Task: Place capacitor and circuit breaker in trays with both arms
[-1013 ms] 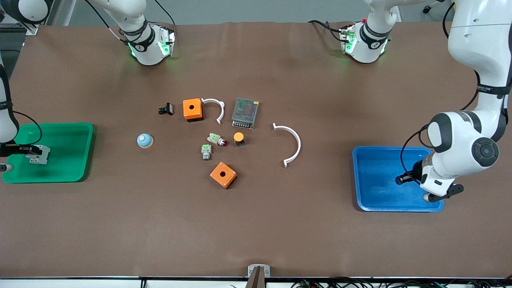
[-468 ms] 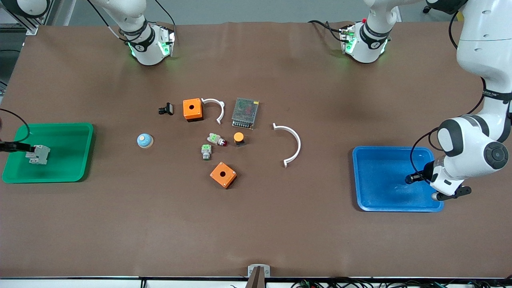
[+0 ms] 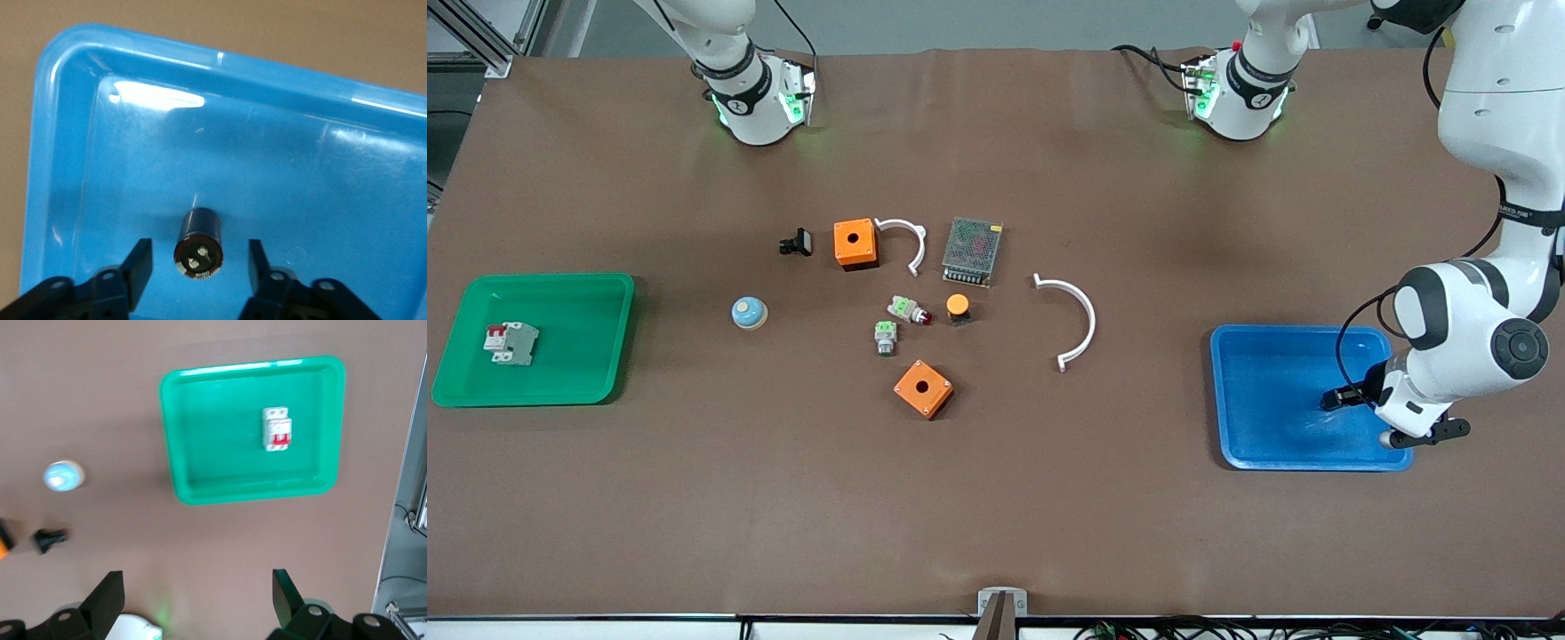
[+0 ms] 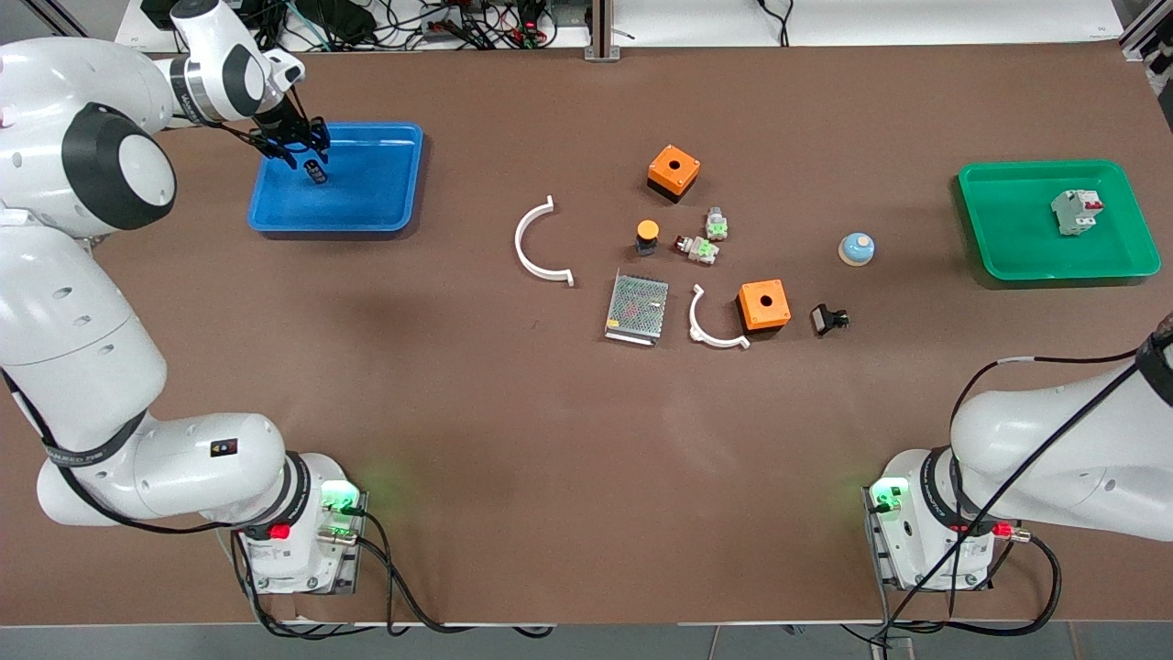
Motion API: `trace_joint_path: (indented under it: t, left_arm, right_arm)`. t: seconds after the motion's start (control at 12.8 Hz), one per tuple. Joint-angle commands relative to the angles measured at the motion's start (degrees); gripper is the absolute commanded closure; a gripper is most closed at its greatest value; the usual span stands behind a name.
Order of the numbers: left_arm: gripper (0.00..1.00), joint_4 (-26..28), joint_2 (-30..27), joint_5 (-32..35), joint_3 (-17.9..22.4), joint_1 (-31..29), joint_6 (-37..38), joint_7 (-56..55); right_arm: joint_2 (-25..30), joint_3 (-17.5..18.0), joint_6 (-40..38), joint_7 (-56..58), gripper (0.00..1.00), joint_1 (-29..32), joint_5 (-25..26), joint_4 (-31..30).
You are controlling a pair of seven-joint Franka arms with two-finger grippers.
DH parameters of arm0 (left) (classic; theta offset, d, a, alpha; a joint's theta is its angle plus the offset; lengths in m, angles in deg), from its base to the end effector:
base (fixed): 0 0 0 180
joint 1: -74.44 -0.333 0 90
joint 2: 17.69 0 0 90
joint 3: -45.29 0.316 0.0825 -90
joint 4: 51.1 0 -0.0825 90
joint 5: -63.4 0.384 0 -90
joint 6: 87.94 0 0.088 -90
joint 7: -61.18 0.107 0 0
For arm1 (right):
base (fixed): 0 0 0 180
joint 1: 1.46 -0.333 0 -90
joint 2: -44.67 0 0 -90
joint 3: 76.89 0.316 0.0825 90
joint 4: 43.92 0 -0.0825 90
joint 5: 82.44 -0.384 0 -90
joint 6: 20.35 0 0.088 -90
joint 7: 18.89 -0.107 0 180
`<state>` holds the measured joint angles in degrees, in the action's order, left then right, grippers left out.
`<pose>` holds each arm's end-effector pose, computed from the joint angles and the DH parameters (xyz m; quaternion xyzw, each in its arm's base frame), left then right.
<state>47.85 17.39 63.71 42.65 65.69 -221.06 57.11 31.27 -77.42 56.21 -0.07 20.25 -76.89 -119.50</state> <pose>0.6648 0.0741 0.2286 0.9958 0.0909 -0.0074 0.0114 0.5500 -0.2372 0.5878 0.9923 -0.0357 -0.1184 0.0081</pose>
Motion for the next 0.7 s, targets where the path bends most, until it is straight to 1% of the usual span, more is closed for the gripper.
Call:
trace_joint_path:
  t: [0.0,0.16,0.31,0.39,0.47,0.62]
  left_arm:
    - [0.0,-3.14,-2.28,1.1,-0.35,0.49,2.85,-0.15]
    - [0.0,-6.74,-5.0,1.1,-1.13,0.84,10.83,-0.15]
    - [0.0,-8.94,-9.04,1.1,-2.37,0.76,14.11,-0.15]
    - [0.0,-10.61,-10.71,1.1,-2.37,0.76,15.51,-0.06]
    - [0.0,-14.71,-11.43,1.19,-2.37,0.76,19.09,0.02]
    - [0.0,-22.02,-11.52,1.02,-2.63,1.02,31.2,0.02]
  right_arm:
    - [4.6,-0.34,-2.55,-5.79,0.02,-5.87,-0.89,-2.46]
    - [4.87,-0.34,-2.47,-8.69,0.02,-9.22,-3.25,-2.72]
    - [6.09,-0.34,-1.86,-12.82,0.02,-11.24,-7.64,-5.69]
    - [7.23,-0.34,-1.24,-15.01,0.02,-12.91,-8.79,-7.8]
    - [8.63,-0.34,-0.54,-18.6,0.02,-15.53,-8.98,-9.48]
    - [10.4,-0.43,0.34,-24.33,0.02,-19.23,-8.98,-11.24]
